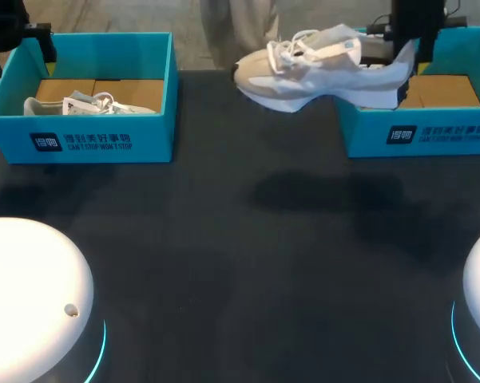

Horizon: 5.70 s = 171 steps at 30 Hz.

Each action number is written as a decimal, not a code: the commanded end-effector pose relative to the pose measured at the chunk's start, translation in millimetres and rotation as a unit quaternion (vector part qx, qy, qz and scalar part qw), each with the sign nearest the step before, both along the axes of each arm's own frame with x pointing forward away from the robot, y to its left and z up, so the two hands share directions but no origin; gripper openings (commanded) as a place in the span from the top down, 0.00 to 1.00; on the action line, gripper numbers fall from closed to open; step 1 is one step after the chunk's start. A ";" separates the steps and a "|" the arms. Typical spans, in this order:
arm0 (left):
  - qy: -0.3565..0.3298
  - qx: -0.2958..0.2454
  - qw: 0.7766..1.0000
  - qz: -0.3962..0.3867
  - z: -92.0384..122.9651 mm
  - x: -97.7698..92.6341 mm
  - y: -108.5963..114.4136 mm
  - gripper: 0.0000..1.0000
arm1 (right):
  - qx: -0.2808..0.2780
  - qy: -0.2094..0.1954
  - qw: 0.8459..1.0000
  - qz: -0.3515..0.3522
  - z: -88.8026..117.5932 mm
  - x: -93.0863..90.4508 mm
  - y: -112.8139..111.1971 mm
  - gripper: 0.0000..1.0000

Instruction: Take the shoe out of the shoebox, open the shoe tongue, remove and reinsert the insole, then place the shoe into the shoebox

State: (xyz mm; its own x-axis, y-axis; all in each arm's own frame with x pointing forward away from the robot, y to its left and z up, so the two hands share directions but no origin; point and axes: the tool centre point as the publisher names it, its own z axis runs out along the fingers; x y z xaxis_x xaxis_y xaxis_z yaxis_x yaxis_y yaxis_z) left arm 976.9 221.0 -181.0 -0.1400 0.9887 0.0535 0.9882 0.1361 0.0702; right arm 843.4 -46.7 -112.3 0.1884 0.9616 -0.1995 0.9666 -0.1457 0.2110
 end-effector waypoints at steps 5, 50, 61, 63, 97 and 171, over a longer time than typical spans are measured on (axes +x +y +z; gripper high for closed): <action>0.000 0.001 1.000 0.000 0.3 -0.1 -0.2 0.00 | -0.018 0.000 1.000 0.003 2.4 -37.7 27.3 1.00; 0.000 0.001 1.000 0.000 0.3 -0.1 -0.2 0.00 | -0.009 0.030 0.999 0.023 -7.9 -78.8 59.0 1.00; 0.000 0.001 1.000 0.000 0.3 -0.1 -0.2 0.00 | 0.005 0.048 0.998 0.026 -26.4 -96.7 76.0 1.00; 0.000 0.001 1.000 0.000 0.3 -0.1 -0.2 0.00 | 0.004 0.050 0.998 0.029 -32.1 -97.4 79.0 1.00; 0.000 0.001 1.000 0.000 0.3 -0.1 -0.2 0.00 | 0.001 0.045 0.998 0.041 -209.9 -107.2 106.9 1.00; 0.000 0.001 1.000 0.000 0.3 -0.1 -0.2 0.00 | 0.102 -0.013 0.930 0.354 -169.8 -136.3 141.0 0.00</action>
State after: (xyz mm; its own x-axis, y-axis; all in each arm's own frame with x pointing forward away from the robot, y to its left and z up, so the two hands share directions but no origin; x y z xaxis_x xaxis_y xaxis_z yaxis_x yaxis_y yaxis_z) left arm 976.9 220.9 -181.0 -0.1399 0.9887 0.0535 0.9882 0.1360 0.0702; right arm 708.8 98.9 -279.9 -0.4983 0.8665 -0.0280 0.8344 0.4881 0.2562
